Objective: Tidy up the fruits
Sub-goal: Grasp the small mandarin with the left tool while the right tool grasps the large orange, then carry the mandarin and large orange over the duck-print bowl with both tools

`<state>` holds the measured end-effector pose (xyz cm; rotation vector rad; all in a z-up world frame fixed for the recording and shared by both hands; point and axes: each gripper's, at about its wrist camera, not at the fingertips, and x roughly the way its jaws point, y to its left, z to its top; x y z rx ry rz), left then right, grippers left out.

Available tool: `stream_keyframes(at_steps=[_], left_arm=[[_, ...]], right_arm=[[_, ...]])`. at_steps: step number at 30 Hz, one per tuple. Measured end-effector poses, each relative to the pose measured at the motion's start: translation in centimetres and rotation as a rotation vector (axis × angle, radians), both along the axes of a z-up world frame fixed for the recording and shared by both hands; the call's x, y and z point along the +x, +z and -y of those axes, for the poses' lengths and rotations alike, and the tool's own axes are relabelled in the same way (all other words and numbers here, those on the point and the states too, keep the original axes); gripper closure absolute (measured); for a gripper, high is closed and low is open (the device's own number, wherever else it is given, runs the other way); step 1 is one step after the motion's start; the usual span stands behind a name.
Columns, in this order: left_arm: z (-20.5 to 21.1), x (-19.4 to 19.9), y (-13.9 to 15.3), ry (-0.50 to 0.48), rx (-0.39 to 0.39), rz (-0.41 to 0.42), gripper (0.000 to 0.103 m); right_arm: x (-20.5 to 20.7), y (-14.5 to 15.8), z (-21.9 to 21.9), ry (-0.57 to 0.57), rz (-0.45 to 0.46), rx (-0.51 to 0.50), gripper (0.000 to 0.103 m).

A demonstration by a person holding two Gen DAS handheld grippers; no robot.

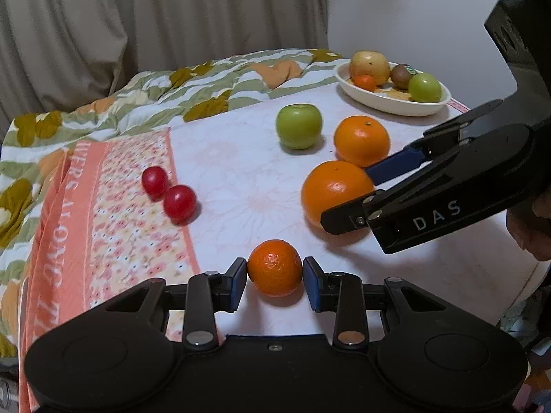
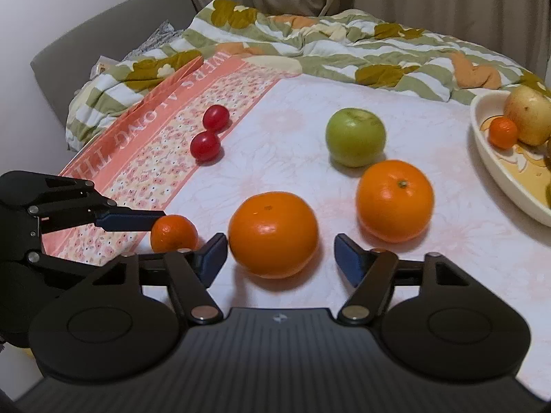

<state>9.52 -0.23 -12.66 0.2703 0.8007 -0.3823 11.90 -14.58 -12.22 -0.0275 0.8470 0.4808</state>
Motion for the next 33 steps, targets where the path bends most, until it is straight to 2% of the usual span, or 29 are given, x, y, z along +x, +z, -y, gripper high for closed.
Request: stream_keyframes(at_steps=[7,10,16,22,33], left_arm=[[-1.0,-0.1,-0.1,0.033,-0.013,-0.014,0.064],[-1.2,-0.3,0.0,0.040,-0.018,-0.014,0.064],[-1.7,-0.6,0.9,0.054,-0.036,-0.002,0.064],[-1.9,-1.2,3.0,0.051,-0.047,0.030,0.064],[-0.2,-1.6,10.0,0.026,-0.114,0.126,0.064]], right_arm=[[0.2,-0.3,-0.8,0.004,0.008,-0.008,0.023],[0.4,-0.4,-0.9,0.001,0.012,-0.019,0.027],[-0.1,0.4,-1.0,0.004,0.042,-0.032,0.028],[-1.2,2.8,-0.7,-0.017,0.073,-0.018,0.028],[-3.8,9.8,2.2,-0.136,0.120,0.030,0.028]])
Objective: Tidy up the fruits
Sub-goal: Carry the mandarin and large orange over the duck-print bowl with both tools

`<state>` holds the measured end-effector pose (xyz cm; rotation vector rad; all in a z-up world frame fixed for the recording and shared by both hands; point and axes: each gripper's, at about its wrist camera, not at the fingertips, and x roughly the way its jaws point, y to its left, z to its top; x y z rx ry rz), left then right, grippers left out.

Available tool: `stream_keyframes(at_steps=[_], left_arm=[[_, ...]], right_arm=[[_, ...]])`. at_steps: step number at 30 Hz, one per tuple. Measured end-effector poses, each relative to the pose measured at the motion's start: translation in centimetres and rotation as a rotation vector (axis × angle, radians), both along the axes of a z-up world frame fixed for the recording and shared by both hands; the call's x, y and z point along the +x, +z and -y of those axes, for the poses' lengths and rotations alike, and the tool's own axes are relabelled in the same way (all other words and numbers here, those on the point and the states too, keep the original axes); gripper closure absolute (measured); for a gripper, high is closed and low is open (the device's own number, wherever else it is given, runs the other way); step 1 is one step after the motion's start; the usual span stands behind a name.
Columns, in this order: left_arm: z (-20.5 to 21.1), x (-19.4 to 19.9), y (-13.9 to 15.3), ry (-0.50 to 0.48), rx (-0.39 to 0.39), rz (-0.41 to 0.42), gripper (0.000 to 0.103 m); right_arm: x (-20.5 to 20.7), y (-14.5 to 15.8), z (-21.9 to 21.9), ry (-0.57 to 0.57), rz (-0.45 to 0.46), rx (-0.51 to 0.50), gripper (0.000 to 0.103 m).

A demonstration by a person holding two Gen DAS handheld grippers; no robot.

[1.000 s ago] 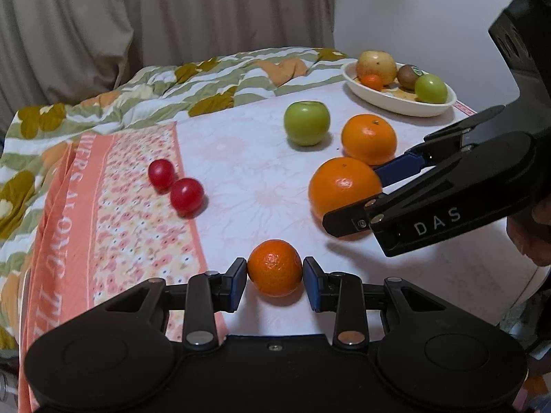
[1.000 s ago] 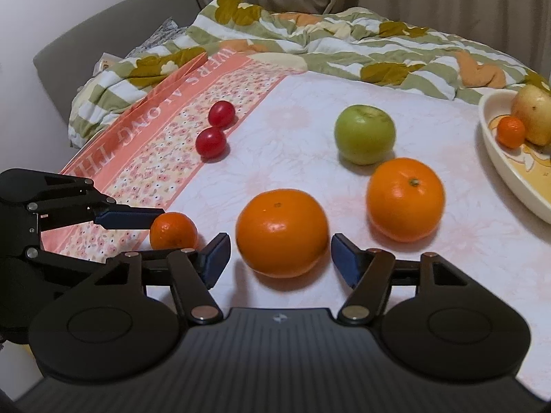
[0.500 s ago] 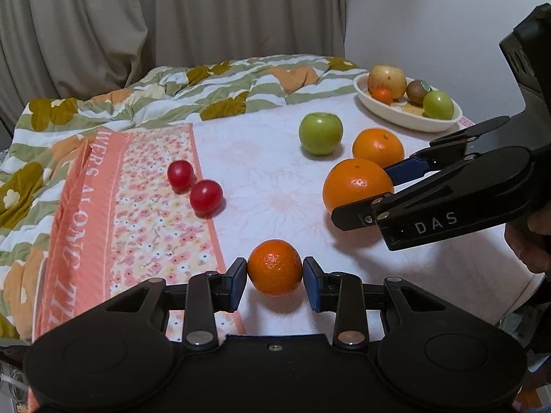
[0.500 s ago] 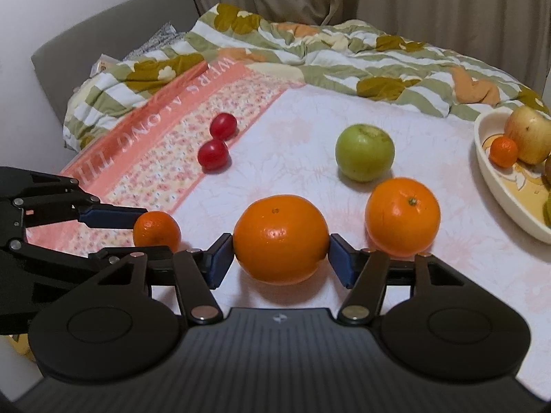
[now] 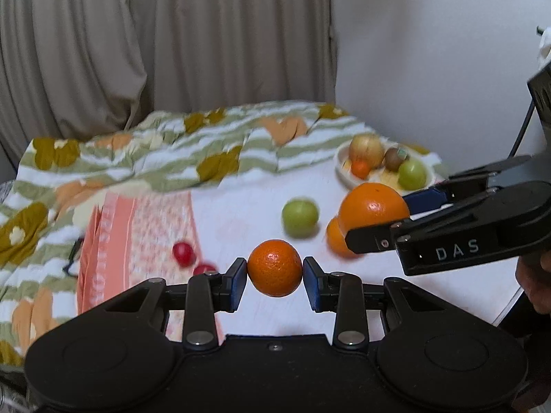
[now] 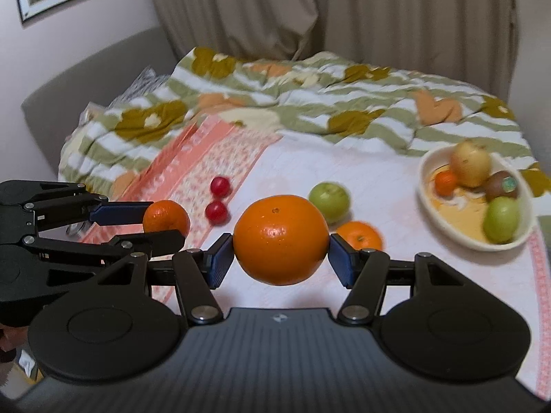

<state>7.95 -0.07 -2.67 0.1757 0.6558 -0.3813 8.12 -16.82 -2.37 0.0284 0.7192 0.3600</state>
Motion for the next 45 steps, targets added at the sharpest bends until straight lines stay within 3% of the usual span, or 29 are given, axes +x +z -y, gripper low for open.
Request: stream_keyframes(at_steps=[10,20,24,36,45], left_arm=[[5.5,1.3,4.2,0.015,-0.047,0.068,0.064],[13.6,4.6,5.5,0.105,-0.096,0.078,0.064],[16.6,6.4,4.9,0.139,-0.110,0.057,0.064],[22.7,13.1,-0.2,0.156,-0.111,-0.070,0.064],[25.6,17.1,-4.8,0.101,-0.036,-0.186,0.064]], right_arm=[[-0.4,4.3,7.0,-0.051,0.065,0.000,0.028],[3.2,4.6,16.9,-0.043,0.070,-0.052,0.028],[5.2,3.8,19.8,-0.048,0.076,-0.107,0.028],[11.2,-0.3,25.7,-0.073,0.014,-0.079,0.028],[13.5,-2.9,27.7,-0.120,-0.042,-0.069,0.028]])
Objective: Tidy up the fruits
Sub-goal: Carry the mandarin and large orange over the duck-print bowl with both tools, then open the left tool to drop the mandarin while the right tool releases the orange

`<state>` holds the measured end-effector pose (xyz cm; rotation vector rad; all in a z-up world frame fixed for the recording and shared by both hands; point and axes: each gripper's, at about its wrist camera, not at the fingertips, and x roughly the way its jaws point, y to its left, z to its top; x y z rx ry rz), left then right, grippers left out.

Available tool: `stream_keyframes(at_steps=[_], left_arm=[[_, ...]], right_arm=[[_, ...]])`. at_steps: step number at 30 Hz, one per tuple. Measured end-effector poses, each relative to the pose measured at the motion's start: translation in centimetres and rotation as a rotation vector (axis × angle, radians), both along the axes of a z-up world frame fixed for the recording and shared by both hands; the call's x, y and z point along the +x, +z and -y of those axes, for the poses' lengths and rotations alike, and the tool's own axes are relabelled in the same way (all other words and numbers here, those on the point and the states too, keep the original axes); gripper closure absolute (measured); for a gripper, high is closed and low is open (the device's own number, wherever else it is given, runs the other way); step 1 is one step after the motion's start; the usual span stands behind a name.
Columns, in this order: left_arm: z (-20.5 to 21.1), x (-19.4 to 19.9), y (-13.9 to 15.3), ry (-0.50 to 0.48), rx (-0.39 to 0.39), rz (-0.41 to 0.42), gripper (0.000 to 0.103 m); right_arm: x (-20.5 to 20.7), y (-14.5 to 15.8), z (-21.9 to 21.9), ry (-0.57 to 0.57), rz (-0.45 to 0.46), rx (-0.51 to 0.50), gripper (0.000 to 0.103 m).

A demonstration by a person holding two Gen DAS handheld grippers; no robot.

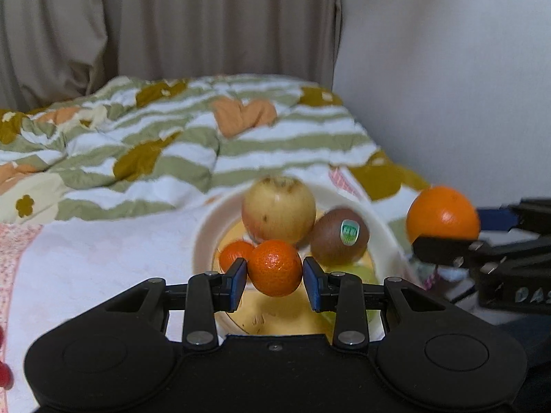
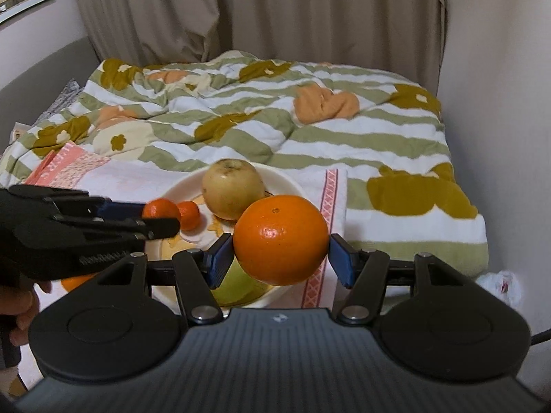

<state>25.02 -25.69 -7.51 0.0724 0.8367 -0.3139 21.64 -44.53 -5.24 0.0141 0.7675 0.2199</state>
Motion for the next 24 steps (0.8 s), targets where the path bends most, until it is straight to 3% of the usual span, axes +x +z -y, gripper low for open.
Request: stream_keyframes(at_steps=[7,8,10,11,16,24], left_arm=[[0.2,0.9,-2.0,-0.021,0.029,-0.052,0.062],[0.2,0.8,-1.9,-0.023,0.023,-0.056,0.056],[0.1,0.4,-1.5,-0.021,0.020,-0.035,0.012],[0.1,0.0,-1.1,-0.018,0.027,-0.009,0.007],[-0.1,-1.5,0.3,-0.028,0.046,0.023,0.005],[-1.6,-3.8,2.2,0.031,0.047,0.036,0.005]], right_arm=[[1.3,-1.3,0.5,-0.023,-0.034,0.001,0.028],[1.4,-1.4,0.5,-0.023,-0.037,0.000,0.028],[1.5,-1.5,0.5,-0.022,-0.040,-0.001,0.028],[1.6,-1.5,0.4,-0.021,-0.041,-0.001,0.028],[1.9,-1.6,0.4,-0.020,-0.044,0.000,0.028],[2.4,-2.5,-0.4,-0.017,-0.025,0.009,0.028]])
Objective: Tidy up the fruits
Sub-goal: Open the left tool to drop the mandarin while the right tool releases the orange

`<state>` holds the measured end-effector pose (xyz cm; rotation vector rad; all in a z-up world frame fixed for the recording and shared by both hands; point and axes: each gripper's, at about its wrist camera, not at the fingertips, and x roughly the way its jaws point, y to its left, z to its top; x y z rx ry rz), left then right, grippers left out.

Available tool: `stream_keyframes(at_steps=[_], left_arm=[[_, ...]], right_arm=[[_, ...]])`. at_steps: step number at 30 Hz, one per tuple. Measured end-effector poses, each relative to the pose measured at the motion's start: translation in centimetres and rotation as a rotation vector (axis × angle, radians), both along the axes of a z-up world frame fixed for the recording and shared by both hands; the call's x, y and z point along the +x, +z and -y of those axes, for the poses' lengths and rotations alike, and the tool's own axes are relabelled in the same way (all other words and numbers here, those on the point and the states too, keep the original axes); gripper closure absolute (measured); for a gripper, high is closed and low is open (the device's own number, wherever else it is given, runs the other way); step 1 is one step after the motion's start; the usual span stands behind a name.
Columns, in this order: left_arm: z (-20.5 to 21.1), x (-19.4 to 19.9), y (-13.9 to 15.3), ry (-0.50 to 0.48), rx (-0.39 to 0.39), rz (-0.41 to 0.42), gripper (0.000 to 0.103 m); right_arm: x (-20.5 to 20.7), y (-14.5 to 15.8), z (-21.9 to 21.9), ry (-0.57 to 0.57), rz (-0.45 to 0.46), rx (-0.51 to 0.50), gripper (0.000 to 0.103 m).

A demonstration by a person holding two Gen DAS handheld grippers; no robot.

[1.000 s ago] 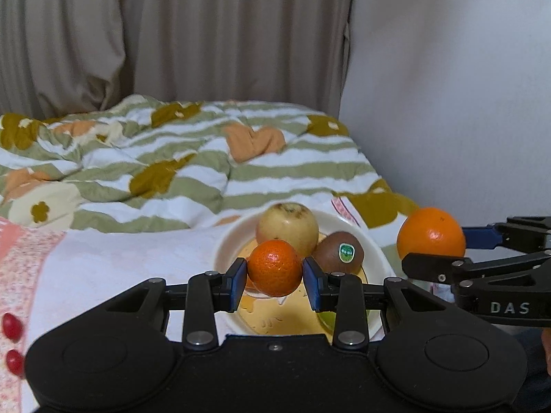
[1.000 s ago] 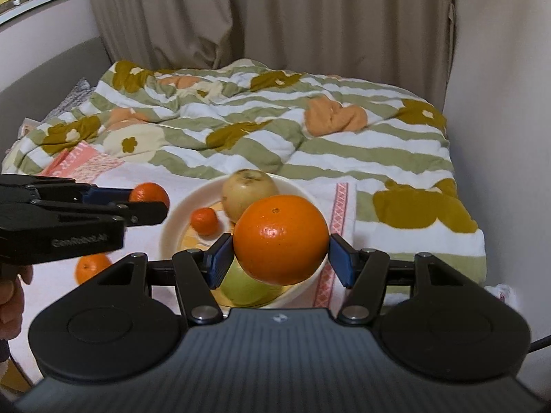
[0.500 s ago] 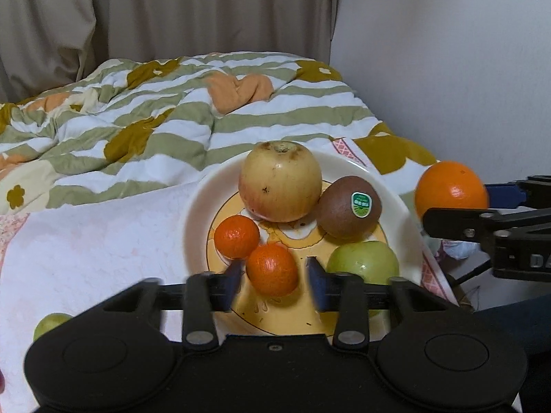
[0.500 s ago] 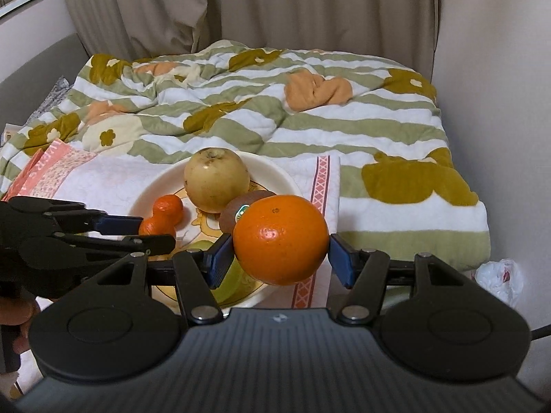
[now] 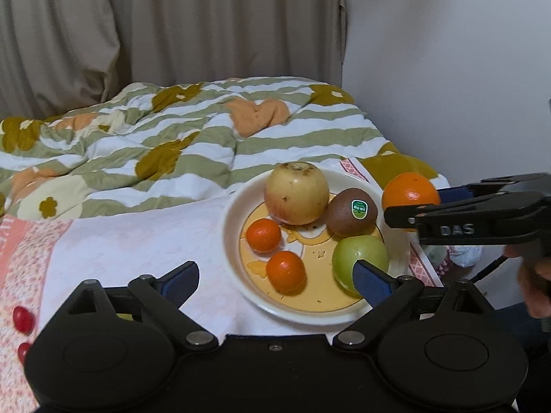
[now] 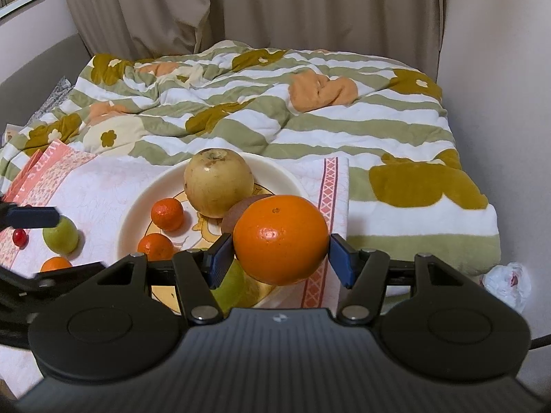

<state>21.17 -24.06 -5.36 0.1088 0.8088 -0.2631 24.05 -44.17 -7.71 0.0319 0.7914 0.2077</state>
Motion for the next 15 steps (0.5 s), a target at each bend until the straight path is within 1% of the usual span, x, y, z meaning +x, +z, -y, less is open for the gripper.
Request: stream_keyframes(at_steps=[3,7,8,9,10,11,12,15], left_arm=[[-0.9,-0.8,0.6,0.018,-0.007,0.009,0.005],[-1.7,-1.5,1.1,0.041,0.004,0.024,0.005],[-1.9,-1.7,1.2,0.051,0.009,0.028,0.005],[-2.0,-1.9,1.3,0.060,0.013,0.033,0.005],[-2.2,-2.1,1.3,0.067,0.013,0.038,0.005],[-2.4,-2.3,1.4,0.071,0.009,0.040,0.005],[-2.6,-2.5,1.5,0.076,0.004,0.042,0.005],[-2.9,-3.3,1.7,0.087,-0.006,0.048,0.005]], right_arm=[[0.3,-0.5,-0.5,-0.003,0.005,-0.001,0.028],[0.4,-1.0,-0.9,0.001,-0.008,0.002,0.027],[0.4,-1.1,-1.1,-0.004,-0.007,-0.002,0.024],[0.2,-1.1,-1.2,-0.005,0.003,-0.003,0.018],[0.2,-1.0,-1.3,-0.002,0.010,-0.004,0.007],[0.0,-0.8,-1.4,-0.002,0.017,-0.009,0.002],[-0.1,-0.7,-1.5,-0.006,0.026,-0.017,0.000],[-0.7,-0.3,-1.8,-0.007,0.032,-0.039,0.000]])
